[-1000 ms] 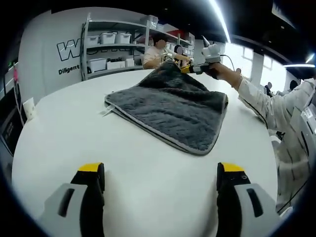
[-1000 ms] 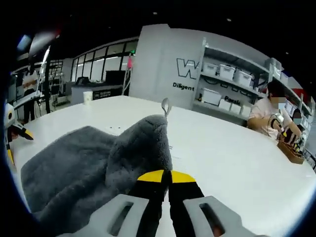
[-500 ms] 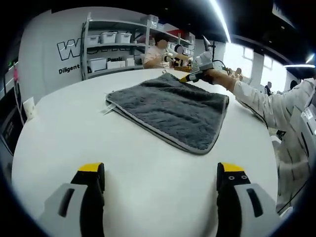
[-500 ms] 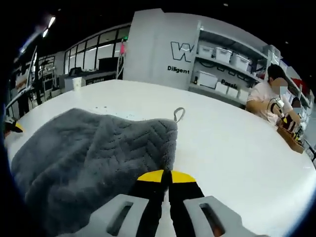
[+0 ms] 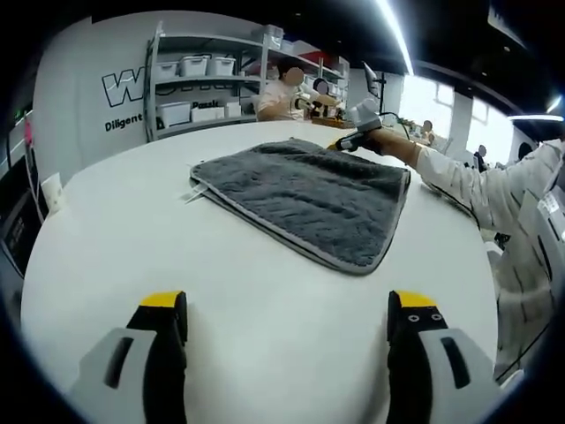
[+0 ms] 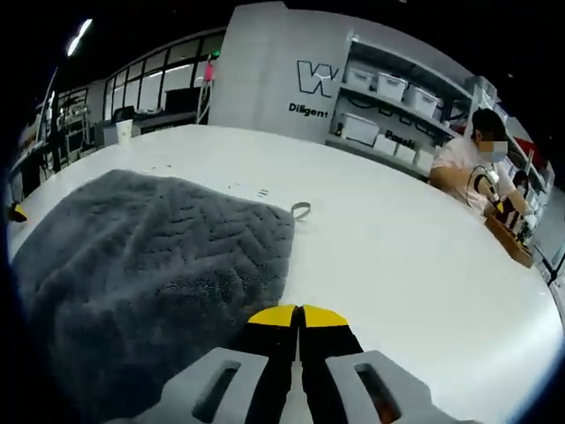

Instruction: Open the folded towel by lifting each exposed corner and separating the folded layers until the towel lies flat within the target outline without major curled edges

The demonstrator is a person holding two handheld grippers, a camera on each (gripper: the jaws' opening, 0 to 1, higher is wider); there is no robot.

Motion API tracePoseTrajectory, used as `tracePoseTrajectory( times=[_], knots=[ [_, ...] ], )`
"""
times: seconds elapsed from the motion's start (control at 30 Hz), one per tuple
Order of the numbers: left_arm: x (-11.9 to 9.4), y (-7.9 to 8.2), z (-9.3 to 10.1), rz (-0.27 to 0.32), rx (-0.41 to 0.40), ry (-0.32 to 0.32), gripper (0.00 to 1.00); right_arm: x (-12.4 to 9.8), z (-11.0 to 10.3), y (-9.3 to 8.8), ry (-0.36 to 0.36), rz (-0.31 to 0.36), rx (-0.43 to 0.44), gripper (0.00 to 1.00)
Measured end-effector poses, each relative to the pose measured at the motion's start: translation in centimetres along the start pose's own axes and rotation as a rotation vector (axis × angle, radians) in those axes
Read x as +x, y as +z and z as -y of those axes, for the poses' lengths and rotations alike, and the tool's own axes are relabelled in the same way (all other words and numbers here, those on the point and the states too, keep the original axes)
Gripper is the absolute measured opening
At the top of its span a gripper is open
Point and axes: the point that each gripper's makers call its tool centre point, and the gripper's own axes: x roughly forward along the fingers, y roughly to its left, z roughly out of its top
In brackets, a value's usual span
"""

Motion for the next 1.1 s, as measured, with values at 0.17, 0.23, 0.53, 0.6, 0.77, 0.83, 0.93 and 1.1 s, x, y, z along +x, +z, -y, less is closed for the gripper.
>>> tracePoseTrajectory(
  times=[0.17, 0.23, 0.53, 0.6, 0.77, 0.83, 0.93, 1.1],
  knots=[
    [0.0, 0.0, 0.0, 0.001, 0.001, 0.002, 0.92, -1.6, 0.4, 1.2, 0.016, 0.047, 0.027, 0.00],
    [-0.1, 0.2, 0.1, 0.013, -0.001, -0.007, 0.92, -2.6, 0.7, 1.7, 0.014, 0.066, 0.028, 0.00],
    [0.0, 0.1, 0.1, 0.007, -0.002, -0.006, 0.92, -6.4, 1.8, 1.1, 0.011, 0.064, 0.014, 0.11],
    [0.0, 0.1, 0.2, 0.013, -0.003, -0.007, 0.92, -7.3, 1.6, 0.8, 0.026, 0.059, 0.003, 0.20],
    [-0.2, 0.1, -0.1, 0.014, -0.006, 0.007, 0.92, -9.2, 1.7, 0.7, 0.014, 0.082, -0.004, 0.41],
    [-0.2, 0.1, -0.1, 0.016, -0.007, 0.007, 0.92, -9.9, 1.4, 0.9, 0.022, 0.104, 0.000, 0.45],
    [-0.1, 0.0, -0.1, 0.017, -0.014, 0.004, 0.92, -10.5, -0.1, 1.1, 0.101, 0.141, 0.046, 0.64],
    [-0.1, -0.4, -0.3, 0.003, -0.014, 0.013, 0.92, -11.4, -1.8, -0.5, 0.179, 0.103, 0.046, 0.70]
  ],
)
